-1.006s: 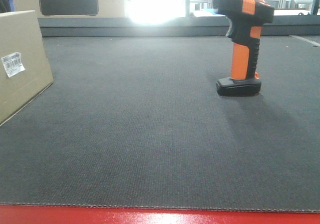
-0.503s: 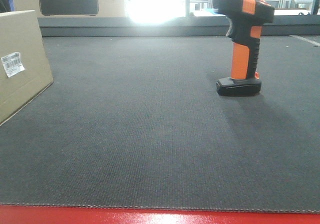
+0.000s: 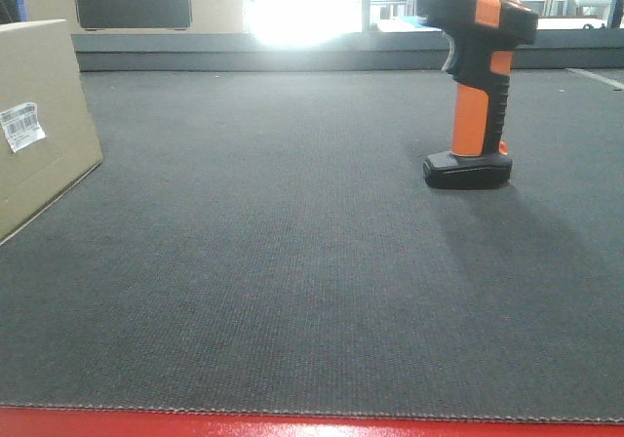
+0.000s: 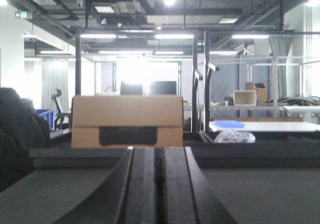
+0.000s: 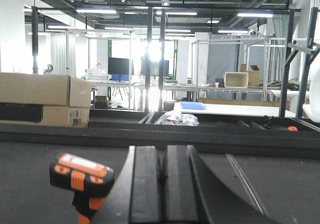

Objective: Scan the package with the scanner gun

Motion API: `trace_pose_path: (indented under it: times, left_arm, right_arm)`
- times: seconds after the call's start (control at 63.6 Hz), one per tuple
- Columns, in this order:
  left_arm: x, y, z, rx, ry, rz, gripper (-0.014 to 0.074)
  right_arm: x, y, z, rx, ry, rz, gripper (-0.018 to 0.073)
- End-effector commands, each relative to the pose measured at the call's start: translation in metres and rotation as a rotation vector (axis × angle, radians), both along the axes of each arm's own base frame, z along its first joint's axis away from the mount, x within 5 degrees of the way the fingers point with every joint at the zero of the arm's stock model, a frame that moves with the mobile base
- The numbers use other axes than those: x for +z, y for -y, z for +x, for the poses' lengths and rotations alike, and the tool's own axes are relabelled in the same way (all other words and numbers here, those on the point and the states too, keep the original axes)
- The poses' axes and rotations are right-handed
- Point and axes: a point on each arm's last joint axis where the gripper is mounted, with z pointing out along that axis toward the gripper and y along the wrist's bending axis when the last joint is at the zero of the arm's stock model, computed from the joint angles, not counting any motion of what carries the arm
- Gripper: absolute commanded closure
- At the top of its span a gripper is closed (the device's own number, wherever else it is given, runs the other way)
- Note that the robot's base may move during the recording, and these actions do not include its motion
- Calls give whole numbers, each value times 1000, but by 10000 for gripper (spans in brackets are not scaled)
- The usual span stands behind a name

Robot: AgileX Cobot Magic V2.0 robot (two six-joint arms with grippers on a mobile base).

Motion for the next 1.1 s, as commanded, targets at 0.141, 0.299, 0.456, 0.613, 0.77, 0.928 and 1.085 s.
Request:
trace_pose_path:
  times: [0.141,0.299,0.456,0.613,0.77,0.928,1.085]
  left_arm:
    - [52,0,9,-6,-113,-7,451]
    - [73,1,36,-12,-221,-20,180]
    - [83,4,65,-34,-381,-40,4]
    - [96,13,94,-86,-582,-17,-6]
    - [113,17,127,-90,-824,1,-6]
    - [125,17,173,-68,-1045,10,-6]
    - [122,2,220,-25,-1204,-9,-6]
  right_arm:
    - [39,0,11,2,-44,-10,578]
    - [43,2,28,4,-112,-5,168]
    - [38,2,41,7,-191,0,-10]
    - [37,3,48,7,-207,1,-10]
    - [37,1,48,29,-207,-1,-10]
    - [37,0,48,48,-207,-3,-10]
    - [37,-2,48,65,-209,-5,-10]
